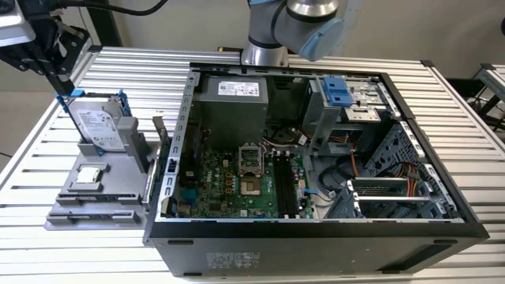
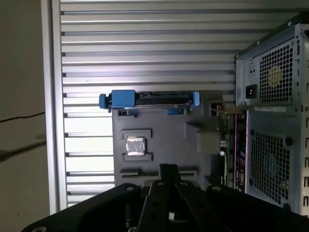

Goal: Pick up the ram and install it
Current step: 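Reach for the ram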

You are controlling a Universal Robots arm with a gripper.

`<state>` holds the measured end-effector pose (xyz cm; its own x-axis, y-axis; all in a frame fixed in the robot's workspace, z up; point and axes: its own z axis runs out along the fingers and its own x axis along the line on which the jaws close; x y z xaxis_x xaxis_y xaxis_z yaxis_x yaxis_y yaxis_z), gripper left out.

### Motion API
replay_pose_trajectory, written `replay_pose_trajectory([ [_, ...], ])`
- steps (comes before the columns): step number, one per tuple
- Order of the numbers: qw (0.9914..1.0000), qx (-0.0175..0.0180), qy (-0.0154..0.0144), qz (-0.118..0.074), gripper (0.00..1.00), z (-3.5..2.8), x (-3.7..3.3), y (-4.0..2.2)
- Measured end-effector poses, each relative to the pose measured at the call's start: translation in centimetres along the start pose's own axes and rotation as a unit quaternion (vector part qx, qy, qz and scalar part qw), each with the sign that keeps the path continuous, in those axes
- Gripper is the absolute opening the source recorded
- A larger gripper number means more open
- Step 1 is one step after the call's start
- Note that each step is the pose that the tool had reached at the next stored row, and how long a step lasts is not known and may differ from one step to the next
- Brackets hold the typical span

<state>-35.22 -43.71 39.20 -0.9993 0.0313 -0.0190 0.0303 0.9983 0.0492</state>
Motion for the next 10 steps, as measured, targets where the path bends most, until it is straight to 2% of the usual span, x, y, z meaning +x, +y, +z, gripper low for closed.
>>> replay_pose_trajectory([
  [10,1.0,0.0,0.0,0.0,0.0,-0.09,0.3,-3.02],
])
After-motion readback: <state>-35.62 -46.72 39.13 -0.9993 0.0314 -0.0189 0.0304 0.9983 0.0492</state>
